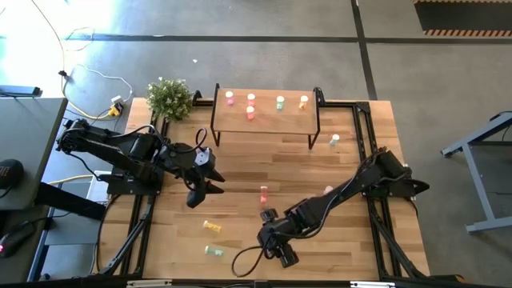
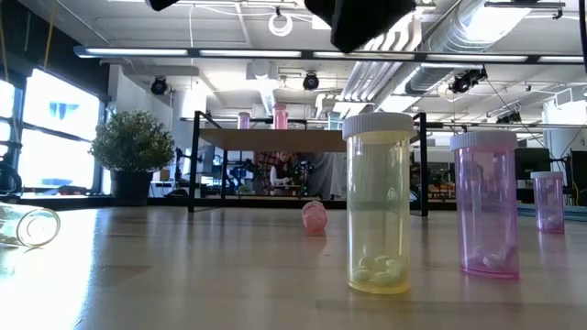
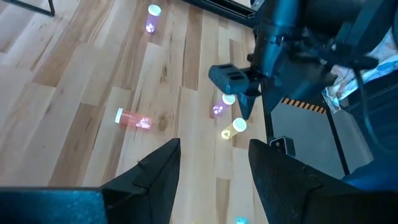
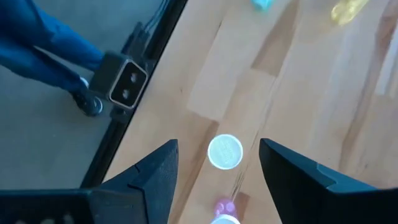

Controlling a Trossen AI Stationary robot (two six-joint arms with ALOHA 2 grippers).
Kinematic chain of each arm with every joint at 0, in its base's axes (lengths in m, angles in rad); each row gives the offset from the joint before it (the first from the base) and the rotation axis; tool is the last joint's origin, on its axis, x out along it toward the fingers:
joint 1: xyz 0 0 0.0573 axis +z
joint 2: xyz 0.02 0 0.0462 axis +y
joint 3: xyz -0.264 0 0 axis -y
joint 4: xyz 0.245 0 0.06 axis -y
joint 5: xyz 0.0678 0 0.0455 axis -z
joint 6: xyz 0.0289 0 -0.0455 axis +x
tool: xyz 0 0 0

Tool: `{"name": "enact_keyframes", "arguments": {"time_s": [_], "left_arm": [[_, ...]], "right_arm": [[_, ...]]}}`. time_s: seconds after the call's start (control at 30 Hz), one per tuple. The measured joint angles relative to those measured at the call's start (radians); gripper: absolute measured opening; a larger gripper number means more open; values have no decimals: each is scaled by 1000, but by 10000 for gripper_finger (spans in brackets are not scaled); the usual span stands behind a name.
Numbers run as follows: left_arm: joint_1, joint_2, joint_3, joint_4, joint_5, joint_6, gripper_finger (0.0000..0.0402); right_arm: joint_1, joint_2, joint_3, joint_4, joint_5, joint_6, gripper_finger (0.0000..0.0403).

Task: Pick and place medicine bottles onto shelf by color
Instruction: Put the right yellow bill bottle on the shelf aligned with the other yellow pill bottle

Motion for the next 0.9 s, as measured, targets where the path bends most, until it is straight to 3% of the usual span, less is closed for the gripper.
{"name": "enact_keyframes", "arguments": {"time_s": [0.73, 0.9], "left_arm": [[0, 0, 0, -2, -3, 3, 181], [0, 0, 0, -2, -3, 3, 181]], "right_arm": [[5, 121, 0, 36, 17, 0, 215], [5, 121, 0, 48, 23, 0, 191]]}}
